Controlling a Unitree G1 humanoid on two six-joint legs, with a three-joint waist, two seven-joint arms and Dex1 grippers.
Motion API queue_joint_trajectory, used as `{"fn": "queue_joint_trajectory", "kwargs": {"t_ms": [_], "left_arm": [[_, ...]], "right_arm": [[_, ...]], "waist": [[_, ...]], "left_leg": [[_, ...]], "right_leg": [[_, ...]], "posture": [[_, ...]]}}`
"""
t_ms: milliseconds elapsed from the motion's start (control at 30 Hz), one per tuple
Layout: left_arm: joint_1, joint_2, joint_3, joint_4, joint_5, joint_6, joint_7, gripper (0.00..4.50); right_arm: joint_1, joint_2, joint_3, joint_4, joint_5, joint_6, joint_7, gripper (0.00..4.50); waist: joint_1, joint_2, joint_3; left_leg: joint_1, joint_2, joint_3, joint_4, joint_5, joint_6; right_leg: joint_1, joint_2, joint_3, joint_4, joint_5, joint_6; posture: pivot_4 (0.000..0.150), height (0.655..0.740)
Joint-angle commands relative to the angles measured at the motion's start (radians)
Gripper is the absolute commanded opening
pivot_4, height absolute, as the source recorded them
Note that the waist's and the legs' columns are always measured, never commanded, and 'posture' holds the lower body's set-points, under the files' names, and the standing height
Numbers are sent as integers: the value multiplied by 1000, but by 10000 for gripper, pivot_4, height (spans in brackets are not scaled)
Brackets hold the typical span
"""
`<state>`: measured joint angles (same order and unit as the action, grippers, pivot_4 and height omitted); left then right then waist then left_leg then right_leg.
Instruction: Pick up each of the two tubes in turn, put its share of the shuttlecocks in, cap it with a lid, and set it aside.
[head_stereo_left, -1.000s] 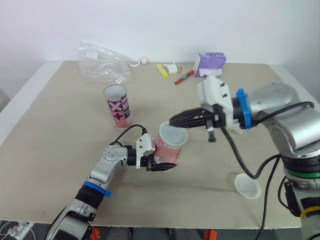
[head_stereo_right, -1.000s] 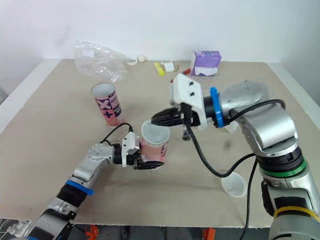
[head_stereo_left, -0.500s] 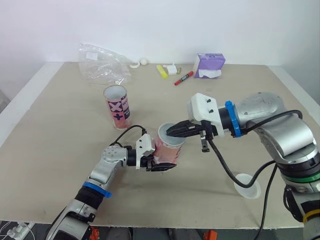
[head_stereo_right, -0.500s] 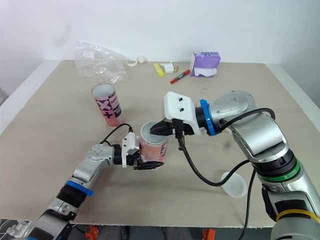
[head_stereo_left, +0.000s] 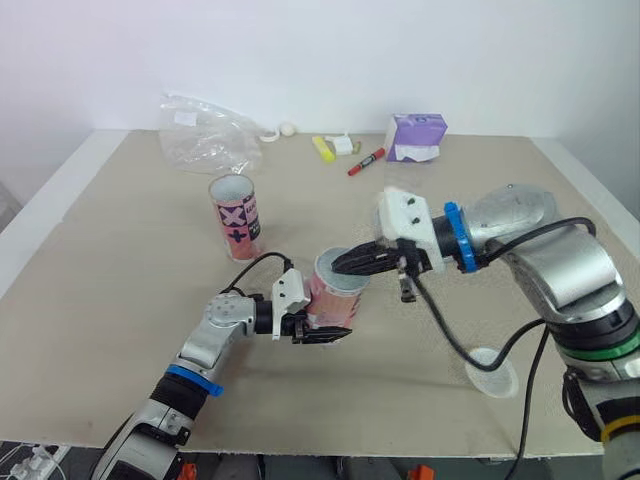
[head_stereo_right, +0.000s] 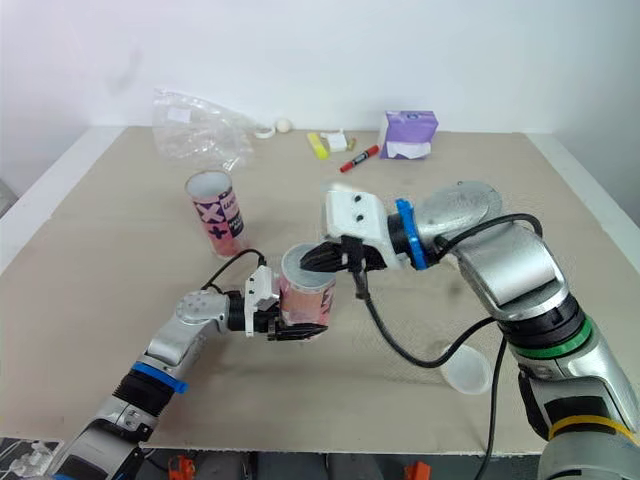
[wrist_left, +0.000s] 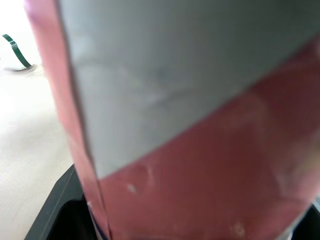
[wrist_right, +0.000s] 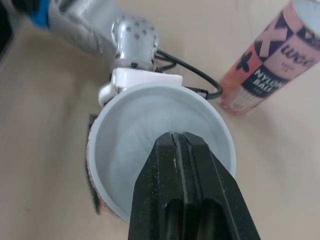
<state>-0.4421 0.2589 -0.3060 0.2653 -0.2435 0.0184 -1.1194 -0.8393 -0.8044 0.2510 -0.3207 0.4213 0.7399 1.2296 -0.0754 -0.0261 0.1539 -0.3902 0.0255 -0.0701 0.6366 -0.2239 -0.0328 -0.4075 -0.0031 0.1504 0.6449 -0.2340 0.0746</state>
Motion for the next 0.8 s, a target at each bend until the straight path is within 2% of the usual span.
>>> {"fn": "queue_joint_trajectory", "kwargs": {"t_ms": [33, 233, 367, 433, 467, 533, 600, 733, 767, 800], "left_arm": [[31, 25, -16, 36, 37, 21, -3, 31369], [25, 29, -14, 21, 36, 12, -12, 31369], [21, 41, -20, 8, 41, -13, -30, 31369], [18, 51, -21, -1, 36, -21, -45, 31369], [15, 55, -21, -2, 35, -26, -52, 31369], [9, 62, -20, -3, 33, -44, -60, 37875], [4, 66, -15, -7, 30, -53, -69, 44384], [-9, 77, 1, -13, 24, -63, -84, 45000], [-12, 84, 5, -16, 22, -65, -88, 45000], [-13, 91, 9, -21, 20, -66, -93, 45000]], "right_arm": [[-23, -27, -192, 39, 120, 56, 0, 748], [84, -66, -460, 67, 256, 99, -53, 748], [321, -63, -592, 18, 332, 125, -72, 748], [472, -61, -593, -29, 302, 67, -64, 748], [524, -51, -583, -48, 287, 36, -73, 6658], [606, -21, -552, -75, 254, -24, -99, 13041], [675, 5, -505, -93, 209, -84, -113, 22630], [728, 45, -431, -93, 152, -179, -137, 42327], [730, 58, -413, -87, 142, -197, -145, 44274], [731, 68, -393, -81, 130, -216, -147, 44274]], "waist": [[0, 0, 1], [1, 0, 1], [3, -1, 1], [2, 0, 1], [-1, 0, 2], [-8, 4, 2], [-11, 5, 4], [-8, 4, 9], [-8, 4, 11], [-8, 3, 12]], "left_leg": [[-1, 0, 0, 0, 0, 0], [-1, 0, -1, -1, -2, 1], [-1, 0, -1, -2, -3, 1], [-1, 0, -1, -2, -3, 2], [-1, 0, -1, -2, -4, 3], [0, 0, 0, -2, -5, 5], [1, 1, 0, -2, -5, 5], [-1, 1, -1, -1, -4, 4], [-1, 0, -1, 0, -4, 4], [-1, 0, -1, 0, -4, 4]], "right_leg": [[0, 0, 0, 0, 0, 0], [0, 0, -1, 0, -1, 4], [0, 0, -1, 0, -2, 4], [0, 0, -1, 0, -3, 4], [0, 0, -1, 0, -3, 4], [0, 1, -1, 1, -4, 3], [0, 2, -1, 1, -4, 3], [0, 2, -1, 1, -4, 3], [-1, 1, -1, 1, -4, 3], [-1, 1, -1, 1, -4, 3]], "posture": [[1500, 7400], [1500, 7400], [1500, 7400], [1500, 7400], [1500, 7400], [1500, 7400], [1500, 7400], [1500, 7400], [1500, 7400], [1500, 7400]]}}
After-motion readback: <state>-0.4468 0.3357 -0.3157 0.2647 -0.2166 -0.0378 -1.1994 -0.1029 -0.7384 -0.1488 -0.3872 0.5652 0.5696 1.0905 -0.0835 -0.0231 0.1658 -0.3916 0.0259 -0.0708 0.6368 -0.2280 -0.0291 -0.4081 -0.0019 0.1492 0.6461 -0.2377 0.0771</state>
